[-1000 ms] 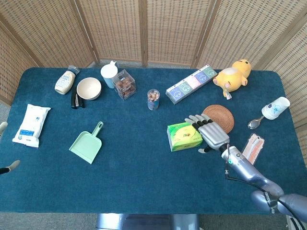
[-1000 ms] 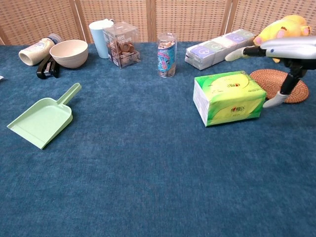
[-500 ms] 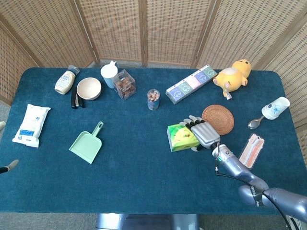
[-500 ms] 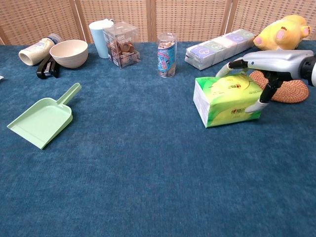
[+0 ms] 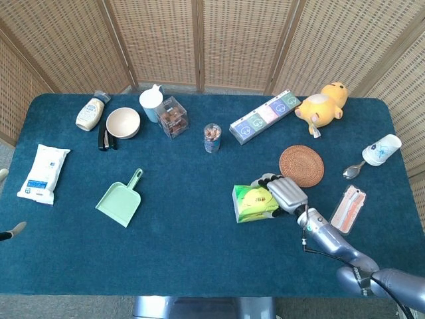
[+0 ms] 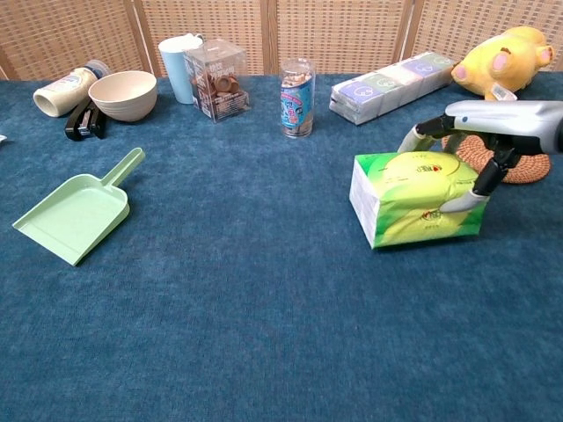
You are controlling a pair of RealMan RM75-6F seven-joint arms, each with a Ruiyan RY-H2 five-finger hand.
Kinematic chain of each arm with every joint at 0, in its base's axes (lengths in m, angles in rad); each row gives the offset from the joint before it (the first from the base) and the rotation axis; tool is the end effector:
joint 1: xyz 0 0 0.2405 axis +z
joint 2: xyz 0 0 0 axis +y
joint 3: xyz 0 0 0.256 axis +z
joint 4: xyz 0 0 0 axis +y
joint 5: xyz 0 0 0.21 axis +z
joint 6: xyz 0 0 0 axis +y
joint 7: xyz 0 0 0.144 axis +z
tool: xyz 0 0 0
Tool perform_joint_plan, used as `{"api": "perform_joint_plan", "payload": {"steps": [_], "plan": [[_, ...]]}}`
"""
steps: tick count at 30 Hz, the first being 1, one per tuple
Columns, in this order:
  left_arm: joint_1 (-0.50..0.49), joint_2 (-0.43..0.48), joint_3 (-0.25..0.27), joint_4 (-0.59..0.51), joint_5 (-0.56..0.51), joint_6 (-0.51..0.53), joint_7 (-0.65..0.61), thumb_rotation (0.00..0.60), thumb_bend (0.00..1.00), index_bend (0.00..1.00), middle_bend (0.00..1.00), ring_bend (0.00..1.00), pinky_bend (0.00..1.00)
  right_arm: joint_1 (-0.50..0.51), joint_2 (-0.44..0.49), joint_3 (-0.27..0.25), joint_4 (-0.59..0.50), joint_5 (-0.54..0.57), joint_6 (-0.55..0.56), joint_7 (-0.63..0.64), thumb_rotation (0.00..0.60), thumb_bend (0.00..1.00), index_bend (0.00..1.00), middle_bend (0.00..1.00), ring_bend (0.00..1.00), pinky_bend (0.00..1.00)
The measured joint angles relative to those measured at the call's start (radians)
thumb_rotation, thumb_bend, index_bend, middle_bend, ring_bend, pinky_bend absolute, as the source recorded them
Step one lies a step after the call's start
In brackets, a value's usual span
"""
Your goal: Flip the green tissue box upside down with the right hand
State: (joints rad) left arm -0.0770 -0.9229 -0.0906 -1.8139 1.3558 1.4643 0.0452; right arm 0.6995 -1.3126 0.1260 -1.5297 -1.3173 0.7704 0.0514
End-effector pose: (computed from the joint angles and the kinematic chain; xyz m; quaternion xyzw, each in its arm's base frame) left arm -0.2995 0.1833 0.2108 -0.5563 -0.4029 -0.3605 0.6311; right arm -0.1883 -0.3356 0.0281 0.7606 -0.4416 0.3371 0.3360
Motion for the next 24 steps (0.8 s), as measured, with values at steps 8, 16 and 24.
{"api": "perform_joint_plan", "payload": {"steps": [8, 16, 24], "plan": [[-0.006, 0.000, 0.001, 0.000, -0.005, -0.014, 0.003, 0.600, 0.00, 0.00, 0.00, 0.00, 0.00, 0.059, 0.214, 0.003, -0.221, 0.125, -0.215, 0.042, 0.600, 0.29, 0.54, 0.42, 0.31, 0.41], [-0.008, 0.000, 0.002, -0.003, -0.011, -0.020, 0.008, 0.600, 0.00, 0.00, 0.00, 0.00, 0.00, 0.238, 0.338, -0.018, -0.280, 0.339, -0.469, 0.065, 0.600, 0.30, 0.55, 0.42, 0.31, 0.41], [-0.008, 0.001, 0.002, -0.006, -0.015, -0.022, 0.008, 0.600, 0.00, 0.00, 0.00, 0.00, 0.00, 0.364, 0.286, -0.149, -0.192, 0.494, -0.475, 0.039, 0.600, 0.30, 0.55, 0.42, 0.31, 0.41]]}}
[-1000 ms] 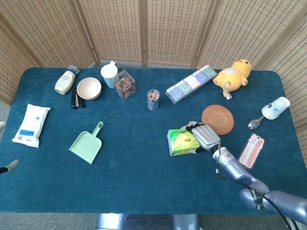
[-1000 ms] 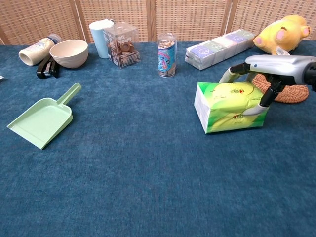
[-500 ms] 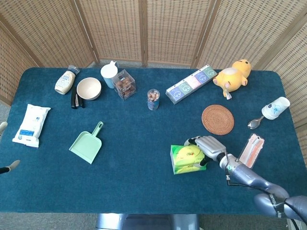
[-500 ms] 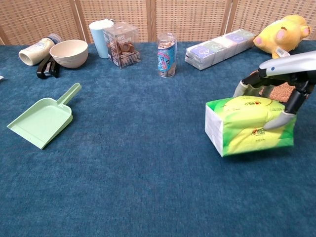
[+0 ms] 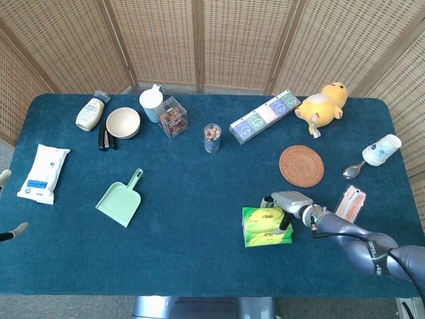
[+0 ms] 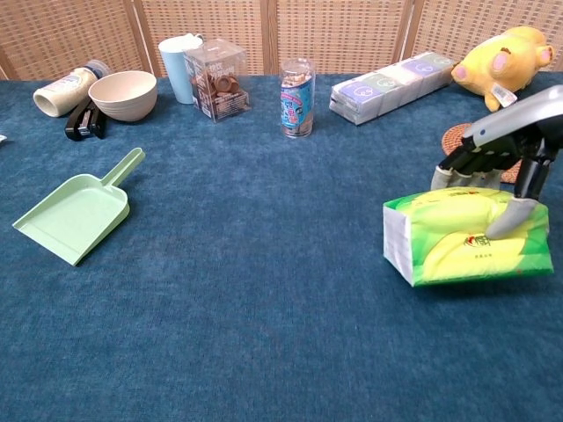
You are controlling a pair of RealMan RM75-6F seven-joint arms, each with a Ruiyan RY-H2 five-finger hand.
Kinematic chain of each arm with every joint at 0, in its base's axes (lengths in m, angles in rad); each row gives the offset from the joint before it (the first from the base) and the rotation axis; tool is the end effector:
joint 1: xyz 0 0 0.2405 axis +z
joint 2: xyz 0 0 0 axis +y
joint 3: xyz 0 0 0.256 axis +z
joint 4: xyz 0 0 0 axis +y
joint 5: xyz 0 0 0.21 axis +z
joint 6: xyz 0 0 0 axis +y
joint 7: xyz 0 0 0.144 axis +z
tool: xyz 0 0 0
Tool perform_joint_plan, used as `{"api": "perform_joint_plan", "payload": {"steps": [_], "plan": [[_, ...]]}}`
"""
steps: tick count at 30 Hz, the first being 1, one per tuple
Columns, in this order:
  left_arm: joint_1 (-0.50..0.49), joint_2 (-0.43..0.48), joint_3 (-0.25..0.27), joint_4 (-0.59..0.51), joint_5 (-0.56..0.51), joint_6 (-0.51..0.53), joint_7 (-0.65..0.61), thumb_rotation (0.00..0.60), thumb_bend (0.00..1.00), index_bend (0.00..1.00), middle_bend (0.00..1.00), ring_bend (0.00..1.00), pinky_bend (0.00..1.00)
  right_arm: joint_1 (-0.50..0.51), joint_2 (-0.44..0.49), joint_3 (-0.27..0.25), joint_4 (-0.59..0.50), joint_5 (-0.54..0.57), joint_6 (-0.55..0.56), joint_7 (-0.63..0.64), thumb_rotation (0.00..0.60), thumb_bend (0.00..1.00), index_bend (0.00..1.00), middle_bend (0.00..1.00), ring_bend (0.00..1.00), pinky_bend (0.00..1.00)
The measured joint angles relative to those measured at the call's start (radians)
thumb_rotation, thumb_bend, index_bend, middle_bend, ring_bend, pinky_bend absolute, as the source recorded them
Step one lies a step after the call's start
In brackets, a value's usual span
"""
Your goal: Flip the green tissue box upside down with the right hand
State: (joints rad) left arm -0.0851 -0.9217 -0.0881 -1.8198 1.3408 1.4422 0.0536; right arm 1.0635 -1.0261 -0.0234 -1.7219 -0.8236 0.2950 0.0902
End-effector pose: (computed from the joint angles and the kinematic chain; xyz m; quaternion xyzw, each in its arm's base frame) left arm -0.3003 0.1849 0.2080 -0.5589 -0.4106 -0.3522 0.6286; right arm -0.1644 -0.3422 0.0623 0.7559 -0.5784 0.1411 0.2723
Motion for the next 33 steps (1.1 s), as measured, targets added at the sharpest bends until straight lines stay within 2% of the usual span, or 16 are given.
{"api": "perform_joint_plan", "payload": {"steps": [3, 6, 7, 9, 11, 17, 25, 33], "plan": [[0.000, 0.001, 0.000, -0.001, 0.000, 0.000, 0.000, 0.600, 0.00, 0.00, 0.00, 0.00, 0.00, 0.031, -0.019, -0.044, 0.019, 0.045, 0.012, -0.016, 0.600, 0.29, 0.48, 0.39, 0.29, 0.41], [0.001, 0.001, 0.000, -0.004, 0.001, 0.002, 0.003, 0.600, 0.00, 0.00, 0.00, 0.00, 0.00, 0.064, -0.032, -0.085, 0.030, 0.090, 0.023, -0.030, 0.600, 0.22, 0.15, 0.16, 0.11, 0.32], [0.001, 0.001, 0.001, -0.004, 0.001, 0.003, 0.003, 0.600, 0.00, 0.00, 0.00, 0.00, 0.00, 0.071, -0.035, -0.095, 0.033, 0.102, 0.030, -0.035, 0.600, 0.19, 0.08, 0.10, 0.07, 0.29], [0.002, 0.000, 0.001, -0.004, 0.001, 0.005, 0.004, 0.600, 0.00, 0.00, 0.00, 0.00, 0.00, 0.080, -0.042, -0.112, 0.034, 0.119, 0.054, -0.045, 0.600, 0.16, 0.02, 0.03, 0.01, 0.24], [0.002, 0.000, 0.001, -0.005, 0.001, 0.006, 0.002, 0.600, 0.00, 0.00, 0.00, 0.00, 0.00, 0.084, -0.048, -0.121, 0.032, 0.128, 0.088, -0.054, 0.600, 0.15, 0.00, 0.00, 0.00, 0.22], [0.003, 0.000, 0.001, -0.004, 0.001, 0.007, 0.003, 0.600, 0.00, 0.00, 0.00, 0.00, 0.00, 0.081, -0.040, -0.121, -0.005, 0.141, 0.165, -0.071, 0.600, 0.14, 0.00, 0.00, 0.00, 0.20], [0.002, -0.001, 0.001, -0.002, 0.001, 0.006, 0.003, 0.600, 0.00, 0.00, 0.00, 0.00, 0.00, 0.094, -0.032, -0.119, -0.010, 0.188, 0.188, -0.088, 0.600, 0.13, 0.00, 0.00, 0.00, 0.20], [0.001, -0.003, 0.001, -0.003, 0.001, 0.006, 0.009, 0.600, 0.00, 0.00, 0.00, 0.00, 0.00, 0.148, -0.021, -0.132, -0.010, 0.307, 0.194, -0.108, 0.600, 0.13, 0.00, 0.00, 0.00, 0.20]]}}
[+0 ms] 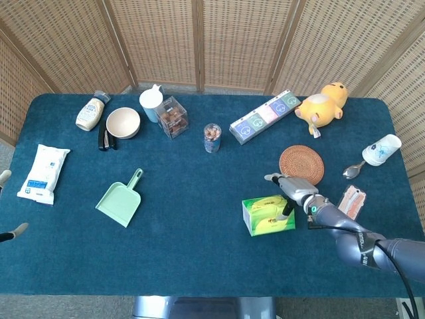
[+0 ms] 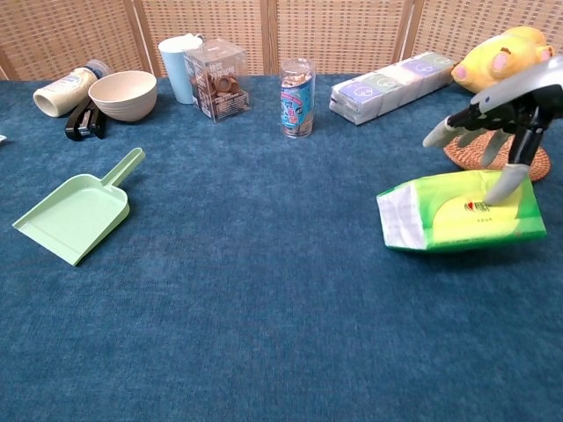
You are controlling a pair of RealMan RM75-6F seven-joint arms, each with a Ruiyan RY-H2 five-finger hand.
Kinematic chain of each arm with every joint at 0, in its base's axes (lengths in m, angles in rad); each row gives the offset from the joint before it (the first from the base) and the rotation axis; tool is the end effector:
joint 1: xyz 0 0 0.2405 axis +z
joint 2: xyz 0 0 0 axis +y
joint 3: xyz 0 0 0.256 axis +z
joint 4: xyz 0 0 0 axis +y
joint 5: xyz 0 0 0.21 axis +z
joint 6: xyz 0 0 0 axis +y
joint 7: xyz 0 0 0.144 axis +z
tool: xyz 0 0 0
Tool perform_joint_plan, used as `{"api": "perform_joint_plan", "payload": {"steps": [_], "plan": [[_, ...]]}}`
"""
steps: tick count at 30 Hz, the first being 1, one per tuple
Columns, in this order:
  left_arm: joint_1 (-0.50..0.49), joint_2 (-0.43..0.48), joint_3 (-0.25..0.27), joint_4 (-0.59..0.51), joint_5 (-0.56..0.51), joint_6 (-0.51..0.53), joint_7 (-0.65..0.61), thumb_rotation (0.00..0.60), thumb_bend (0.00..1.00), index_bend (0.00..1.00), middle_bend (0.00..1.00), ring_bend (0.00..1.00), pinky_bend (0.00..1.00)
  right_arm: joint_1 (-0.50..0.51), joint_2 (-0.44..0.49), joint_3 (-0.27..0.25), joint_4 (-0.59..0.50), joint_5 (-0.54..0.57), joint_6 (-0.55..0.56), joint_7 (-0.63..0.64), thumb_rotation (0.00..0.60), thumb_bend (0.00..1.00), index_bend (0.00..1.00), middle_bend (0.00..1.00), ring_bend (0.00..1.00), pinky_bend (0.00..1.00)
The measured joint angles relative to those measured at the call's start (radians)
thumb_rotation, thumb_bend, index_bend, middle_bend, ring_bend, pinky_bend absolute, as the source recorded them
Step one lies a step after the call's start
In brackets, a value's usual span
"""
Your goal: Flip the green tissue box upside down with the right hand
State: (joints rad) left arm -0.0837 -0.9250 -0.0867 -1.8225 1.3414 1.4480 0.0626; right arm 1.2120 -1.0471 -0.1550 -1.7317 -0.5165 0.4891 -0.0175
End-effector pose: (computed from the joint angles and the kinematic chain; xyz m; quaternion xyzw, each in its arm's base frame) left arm -0.2997 0.1841 0.2072 -0.5589 -0.4089 -0.3516 0.6299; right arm -0.1579 -0.3646 0.0733 0.7142 -0.5837 0.1664 0.3486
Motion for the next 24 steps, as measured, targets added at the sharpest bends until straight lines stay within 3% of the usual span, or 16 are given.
{"api": "perform_joint_plan", "payload": {"steps": [5, 10, 14, 19, 24], "plan": [[0.000, 0.000, -0.001, 0.001, -0.001, 0.001, 0.000, 0.600, 0.00, 0.00, 0.00, 0.00, 0.00, 0.009, -0.008, 0.012, 0.011, 0.049, 0.050, 0.004, 0.600, 0.12, 0.00, 0.00, 0.00, 0.19], [0.000, 0.000, -0.002, 0.003, -0.003, 0.000, -0.003, 0.600, 0.00, 0.00, 0.00, 0.00, 0.00, -0.020, -0.012, 0.054, 0.003, 0.031, 0.129, 0.019, 0.600, 0.13, 0.00, 0.00, 0.00, 0.10], [-0.001, -0.001, -0.001, 0.003, -0.003, -0.002, -0.001, 0.600, 0.00, 0.00, 0.00, 0.00, 0.00, -0.064, -0.002, 0.087, -0.025, -0.059, 0.182, 0.033, 0.600, 0.16, 0.00, 0.00, 0.00, 0.02], [-0.001, 0.000, -0.001, 0.002, -0.004, -0.002, -0.001, 0.600, 0.00, 0.00, 0.00, 0.00, 0.00, -0.126, 0.033, 0.113, -0.079, -0.209, 0.212, 0.049, 0.600, 0.22, 0.00, 0.00, 0.00, 0.00], [-0.001, 0.000, 0.000, 0.002, -0.002, -0.002, 0.002, 0.600, 0.00, 0.00, 0.00, 0.00, 0.00, -0.191, 0.093, 0.113, -0.153, -0.355, 0.222, 0.049, 0.592, 0.19, 0.00, 0.00, 0.00, 0.00]]}}
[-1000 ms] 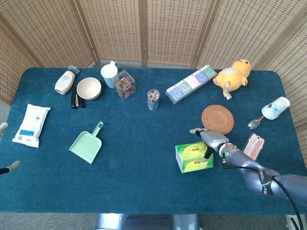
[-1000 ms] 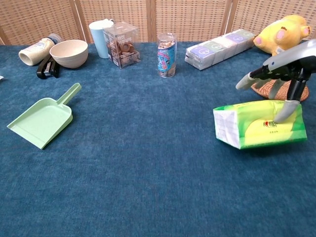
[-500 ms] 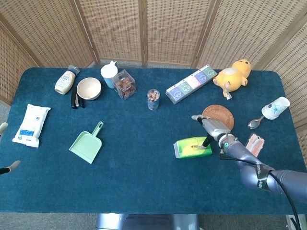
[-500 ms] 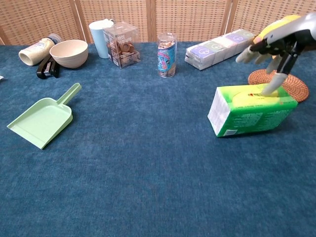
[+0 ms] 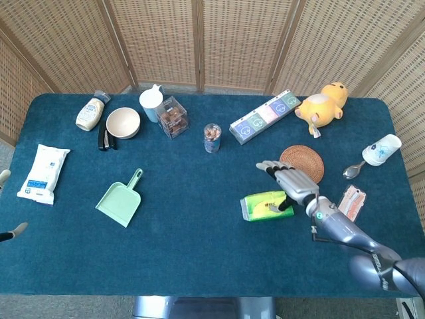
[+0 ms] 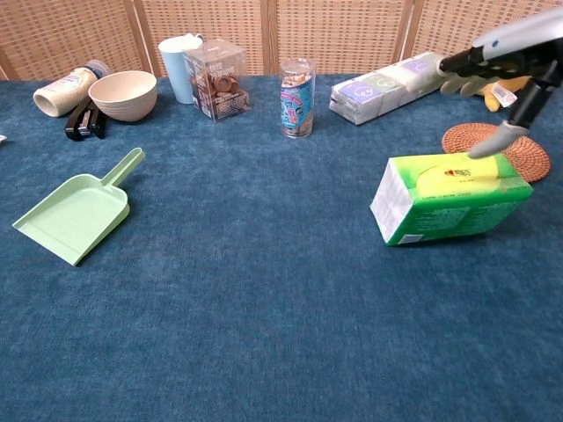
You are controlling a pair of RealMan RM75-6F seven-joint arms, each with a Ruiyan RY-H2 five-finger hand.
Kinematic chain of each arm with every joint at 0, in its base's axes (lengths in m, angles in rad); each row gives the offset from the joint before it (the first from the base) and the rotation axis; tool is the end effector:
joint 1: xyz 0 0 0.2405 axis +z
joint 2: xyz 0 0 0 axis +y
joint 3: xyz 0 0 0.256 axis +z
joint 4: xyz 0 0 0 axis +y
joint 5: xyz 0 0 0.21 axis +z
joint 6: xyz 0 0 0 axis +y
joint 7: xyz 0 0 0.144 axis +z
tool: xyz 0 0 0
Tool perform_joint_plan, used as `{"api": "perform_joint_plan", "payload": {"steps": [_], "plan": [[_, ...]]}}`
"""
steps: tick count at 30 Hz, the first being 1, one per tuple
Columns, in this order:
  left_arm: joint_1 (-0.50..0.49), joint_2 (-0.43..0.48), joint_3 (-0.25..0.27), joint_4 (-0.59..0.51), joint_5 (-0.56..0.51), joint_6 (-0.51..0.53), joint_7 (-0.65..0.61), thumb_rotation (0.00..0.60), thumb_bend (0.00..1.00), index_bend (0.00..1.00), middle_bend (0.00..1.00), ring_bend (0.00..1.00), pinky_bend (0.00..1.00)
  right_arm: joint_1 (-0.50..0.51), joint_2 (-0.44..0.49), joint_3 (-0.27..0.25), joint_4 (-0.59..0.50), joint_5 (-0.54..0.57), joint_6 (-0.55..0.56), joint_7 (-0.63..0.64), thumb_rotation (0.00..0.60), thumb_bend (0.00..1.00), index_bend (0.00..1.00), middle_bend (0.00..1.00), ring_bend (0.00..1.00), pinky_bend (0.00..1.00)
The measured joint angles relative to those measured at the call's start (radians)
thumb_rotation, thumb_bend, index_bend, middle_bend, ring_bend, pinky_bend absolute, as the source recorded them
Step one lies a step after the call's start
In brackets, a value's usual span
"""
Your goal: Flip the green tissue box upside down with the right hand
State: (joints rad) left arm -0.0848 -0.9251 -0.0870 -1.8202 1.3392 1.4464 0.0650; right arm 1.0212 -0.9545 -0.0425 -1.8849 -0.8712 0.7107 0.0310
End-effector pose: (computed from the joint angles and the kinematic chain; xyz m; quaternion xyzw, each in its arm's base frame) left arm -0.3003 0.1845 0.2073 -0.5594 -0.4081 -0.3499 0.6309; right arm -0.1402 -0.3401 0.0995 0.7413 -0.5080 0.2752 0.3416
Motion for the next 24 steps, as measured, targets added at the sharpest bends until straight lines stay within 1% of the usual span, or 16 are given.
{"api": "perform_joint_plan", "payload": {"steps": [3, 6, 11, 16, 18, 19, 20, 21, 22, 24], "plan": [[-0.001, -0.002, 0.001, 0.001, 0.000, -0.001, 0.007, 0.600, 0.00, 0.00, 0.00, 0.00, 0.00, -0.038, 0.019, -0.017, -0.027, -0.069, 0.016, -0.028, 0.593, 0.18, 0.00, 0.00, 0.00, 0.00], [-0.003, -0.004, 0.002, 0.000, 0.001, -0.003, 0.012, 0.600, 0.00, 0.00, 0.00, 0.00, 0.00, -0.081, 0.013, -0.030, -0.031, -0.119, 0.062, -0.057, 0.600, 0.15, 0.00, 0.00, 0.00, 0.00], [-0.003, -0.006, 0.002, -0.002, 0.001, -0.002, 0.018, 0.600, 0.00, 0.00, 0.00, 0.00, 0.00, -0.153, -0.057, -0.041, 0.006, -0.189, 0.129, -0.087, 0.600, 0.13, 0.00, 0.00, 0.00, 0.00], [-0.002, -0.006, 0.003, -0.003, 0.002, 0.000, 0.020, 0.600, 0.00, 0.00, 0.00, 0.00, 0.00, -0.197, -0.128, -0.034, 0.072, -0.246, 0.169, -0.088, 0.600, 0.10, 0.00, 0.00, 0.00, 0.00], [-0.002, -0.006, 0.003, -0.003, 0.001, 0.000, 0.019, 0.600, 0.00, 0.00, 0.00, 0.00, 0.00, -0.213, -0.162, -0.031, 0.109, -0.263, 0.183, -0.092, 0.600, 0.10, 0.04, 0.00, 0.00, 0.03], [-0.002, -0.006, 0.002, -0.003, 0.000, 0.000, 0.018, 0.600, 0.00, 0.00, 0.00, 0.00, 0.00, -0.221, -0.177, -0.030, 0.124, -0.270, 0.188, -0.092, 0.600, 0.11, 0.09, 0.02, 0.00, 0.06], [-0.002, -0.006, 0.002, -0.003, -0.001, -0.001, 0.018, 0.600, 0.00, 0.00, 0.00, 0.00, 0.00, -0.231, -0.198, -0.026, 0.144, -0.279, 0.197, -0.089, 0.600, 0.14, 0.15, 0.05, 0.00, 0.11], [-0.002, -0.006, 0.002, -0.002, -0.001, -0.002, 0.017, 0.600, 0.00, 0.00, 0.00, 0.00, 0.00, -0.239, -0.214, -0.023, 0.158, -0.287, 0.206, -0.084, 0.600, 0.17, 0.18, 0.08, 0.00, 0.14], [-0.003, -0.006, 0.002, -0.002, -0.001, -0.003, 0.017, 0.600, 0.00, 0.00, 0.00, 0.00, 0.00, -0.248, -0.231, -0.019, 0.173, -0.297, 0.217, -0.077, 0.600, 0.21, 0.24, 0.13, 0.01, 0.19], [-0.003, -0.006, 0.002, -0.002, -0.002, -0.003, 0.017, 0.600, 0.00, 0.00, 0.00, 0.00, 0.00, -0.268, -0.265, -0.008, 0.209, -0.322, 0.245, -0.056, 0.600, 0.26, 0.35, 0.22, 0.07, 0.25]]}}
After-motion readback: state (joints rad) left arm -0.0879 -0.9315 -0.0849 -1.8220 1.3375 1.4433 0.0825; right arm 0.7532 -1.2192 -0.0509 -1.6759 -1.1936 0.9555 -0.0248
